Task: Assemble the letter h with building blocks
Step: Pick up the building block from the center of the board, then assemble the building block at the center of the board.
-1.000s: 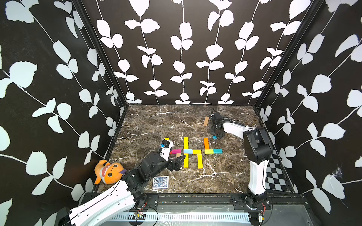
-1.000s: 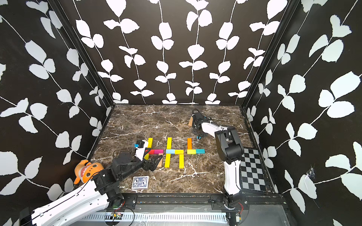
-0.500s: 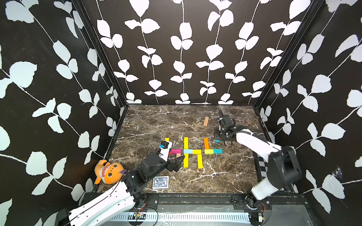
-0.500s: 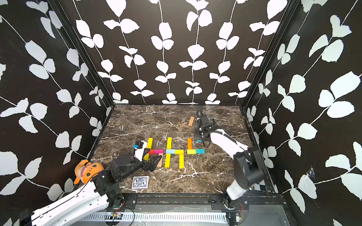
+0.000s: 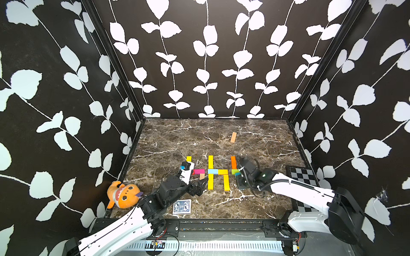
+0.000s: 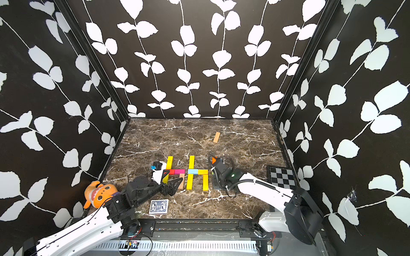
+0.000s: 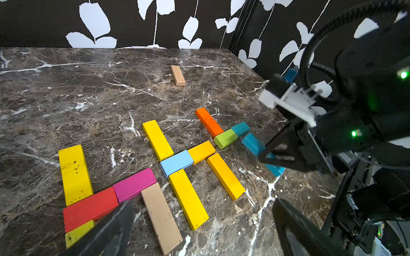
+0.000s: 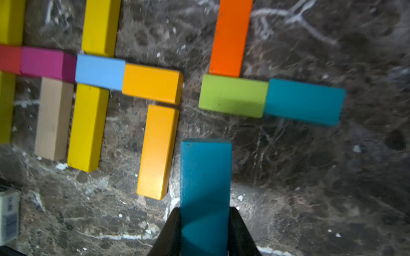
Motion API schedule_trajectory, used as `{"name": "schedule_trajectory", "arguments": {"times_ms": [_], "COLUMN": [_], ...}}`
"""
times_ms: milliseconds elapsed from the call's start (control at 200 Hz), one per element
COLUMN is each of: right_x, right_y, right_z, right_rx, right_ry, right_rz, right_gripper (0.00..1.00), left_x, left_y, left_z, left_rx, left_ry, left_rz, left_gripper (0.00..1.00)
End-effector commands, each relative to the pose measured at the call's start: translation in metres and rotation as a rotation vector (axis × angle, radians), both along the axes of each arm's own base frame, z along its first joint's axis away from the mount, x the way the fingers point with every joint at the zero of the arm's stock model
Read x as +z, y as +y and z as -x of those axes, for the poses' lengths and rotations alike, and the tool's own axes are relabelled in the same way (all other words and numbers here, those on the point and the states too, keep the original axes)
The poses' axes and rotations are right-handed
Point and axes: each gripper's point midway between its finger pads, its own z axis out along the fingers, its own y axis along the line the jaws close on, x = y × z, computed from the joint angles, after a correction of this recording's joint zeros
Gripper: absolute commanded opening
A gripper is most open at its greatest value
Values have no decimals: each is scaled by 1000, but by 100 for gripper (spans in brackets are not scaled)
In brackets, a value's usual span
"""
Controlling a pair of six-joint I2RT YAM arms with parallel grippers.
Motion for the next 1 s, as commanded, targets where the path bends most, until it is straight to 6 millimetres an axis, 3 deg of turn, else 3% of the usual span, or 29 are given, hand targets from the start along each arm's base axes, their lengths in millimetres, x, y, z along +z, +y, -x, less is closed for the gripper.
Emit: {"name": "schedule_trajectory", "arguments": {"times_ms": [0,175,385,995], "right_x": [-8,-25,-35,-45], "right_y": [10,20,17,6], "right_z": [-5,-5,-11,-19], "right_rx": [-52,-54,-94,-179], "right_ry": [-44,-33,-38,-15], "right_rz": [-16,-18,6,41], "right_gripper": [26,27,25,25], "left_x": [-1,-1,-2,-2], "left_y": [-1,-1,1,3], "left_z": [0,0,0,1], "left_rx": [-3,-4,-1,5], "left_ry": [-5,-6,-9,-17], "left_rz": [19,19,17,15], "left_gripper": [99,99,99,99]}}
